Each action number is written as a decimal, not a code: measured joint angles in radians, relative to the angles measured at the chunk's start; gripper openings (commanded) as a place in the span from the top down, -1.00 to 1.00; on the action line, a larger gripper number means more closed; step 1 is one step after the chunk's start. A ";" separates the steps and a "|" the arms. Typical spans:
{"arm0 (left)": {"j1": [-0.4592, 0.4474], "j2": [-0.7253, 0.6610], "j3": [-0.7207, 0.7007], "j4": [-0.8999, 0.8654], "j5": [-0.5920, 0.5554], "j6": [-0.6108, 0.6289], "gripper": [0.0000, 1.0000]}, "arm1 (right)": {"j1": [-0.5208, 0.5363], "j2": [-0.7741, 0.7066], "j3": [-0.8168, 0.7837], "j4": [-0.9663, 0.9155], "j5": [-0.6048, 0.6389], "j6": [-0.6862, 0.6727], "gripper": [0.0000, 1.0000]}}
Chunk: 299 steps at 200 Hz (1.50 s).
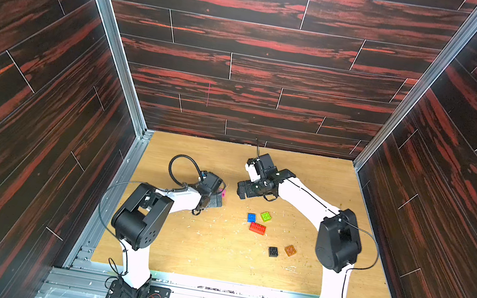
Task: Assemble the letter v with lego
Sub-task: Move the lego brick at the center of the board, then pick up the lego brick from the center of the board.
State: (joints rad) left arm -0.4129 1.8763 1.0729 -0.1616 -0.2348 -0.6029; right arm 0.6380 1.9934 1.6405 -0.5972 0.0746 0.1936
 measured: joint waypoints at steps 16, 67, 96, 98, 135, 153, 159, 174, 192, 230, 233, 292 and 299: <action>0.023 0.022 0.031 -0.003 0.003 0.001 -1.00 | 0.000 -0.059 -0.072 0.019 0.019 0.023 -0.97; 0.100 0.036 0.065 -0.041 0.008 0.021 -1.00 | 0.000 -0.219 -0.254 0.067 0.034 0.085 -0.97; 0.133 0.036 0.072 -0.061 0.008 0.043 -1.00 | 0.000 -0.282 -0.314 0.092 0.035 0.106 -0.97; 0.135 0.036 0.074 -0.063 0.008 0.045 -1.00 | 0.000 -0.285 -0.316 0.092 0.035 0.108 -0.97; 0.143 0.025 0.087 -0.073 0.045 0.083 -1.00 | 0.000 -0.375 -0.404 0.145 0.040 0.128 -0.97; 0.122 -0.022 0.068 -0.071 0.064 0.104 -1.00 | 0.000 -0.431 -0.462 0.170 0.043 0.142 -0.97; 0.110 -0.049 0.058 -0.072 0.069 0.110 -1.00 | 0.000 -0.448 -0.480 0.177 0.042 0.147 -0.97; 0.068 -0.129 0.038 -0.076 0.096 0.127 -1.00 | 0.000 -0.490 -0.519 0.192 0.044 0.160 -0.97; -0.001 -0.217 0.029 -0.075 0.130 0.158 -1.00 | 0.000 -0.546 -0.572 0.212 0.059 0.183 -0.96; -0.162 -0.262 0.023 -0.080 0.206 0.273 -0.99 | -0.031 -0.750 -0.742 0.209 0.166 0.257 -0.97; -0.172 -0.259 0.022 -0.084 0.212 0.283 -0.98 | -0.038 -0.766 -0.754 0.208 0.174 0.264 -0.97; -0.286 -0.151 0.044 -0.158 0.259 0.506 -0.93 | -0.251 -0.972 -0.949 0.195 0.153 0.346 -0.97; -0.298 -0.140 0.060 -0.170 0.261 0.532 -0.90 | -0.268 -0.982 -0.961 0.193 0.142 0.348 -0.97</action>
State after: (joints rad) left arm -0.7113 1.7363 1.1324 -0.3317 0.0265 -0.0708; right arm 0.3698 1.0115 0.6796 -0.4046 0.2161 0.5419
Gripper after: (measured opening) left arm 0.972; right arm 0.984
